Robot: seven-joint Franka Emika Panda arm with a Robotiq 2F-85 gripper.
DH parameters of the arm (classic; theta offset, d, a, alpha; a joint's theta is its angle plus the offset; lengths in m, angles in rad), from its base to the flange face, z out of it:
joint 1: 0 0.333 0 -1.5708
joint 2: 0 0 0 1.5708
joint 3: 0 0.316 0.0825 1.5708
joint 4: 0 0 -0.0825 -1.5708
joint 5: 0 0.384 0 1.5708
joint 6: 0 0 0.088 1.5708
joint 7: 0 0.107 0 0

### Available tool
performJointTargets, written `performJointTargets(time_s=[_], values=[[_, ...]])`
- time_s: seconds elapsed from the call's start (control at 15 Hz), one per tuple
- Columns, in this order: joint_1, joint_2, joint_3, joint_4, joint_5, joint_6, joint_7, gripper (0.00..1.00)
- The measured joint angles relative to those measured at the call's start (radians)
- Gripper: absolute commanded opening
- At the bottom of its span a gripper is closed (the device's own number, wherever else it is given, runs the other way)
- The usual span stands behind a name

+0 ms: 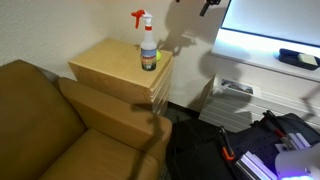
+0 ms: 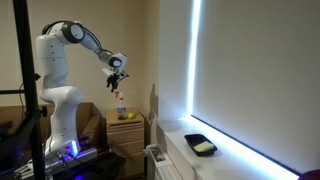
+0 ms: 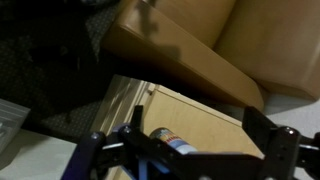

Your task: Pick up the spray bottle from the nightstand and place it on the windowsill

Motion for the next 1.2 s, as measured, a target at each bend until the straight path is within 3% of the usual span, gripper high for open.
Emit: performJointTargets(time_s=[0.27, 0.47, 0.87, 1.2], values=[[-0.002, 0.04, -0.001, 0.037, 0.039, 0.022, 0.018, 1.0], [-0.014, 0.034, -0.007, 0.007, -0.032, 0.011, 0.113, 1.0], [-0.184, 0.012, -0.18, 0.064, -0.039, -0.082, 0.183, 1.0], [-0.217, -0.018, -0.204, 0.092, -0.014, -0.16, 0.287, 1.0]])
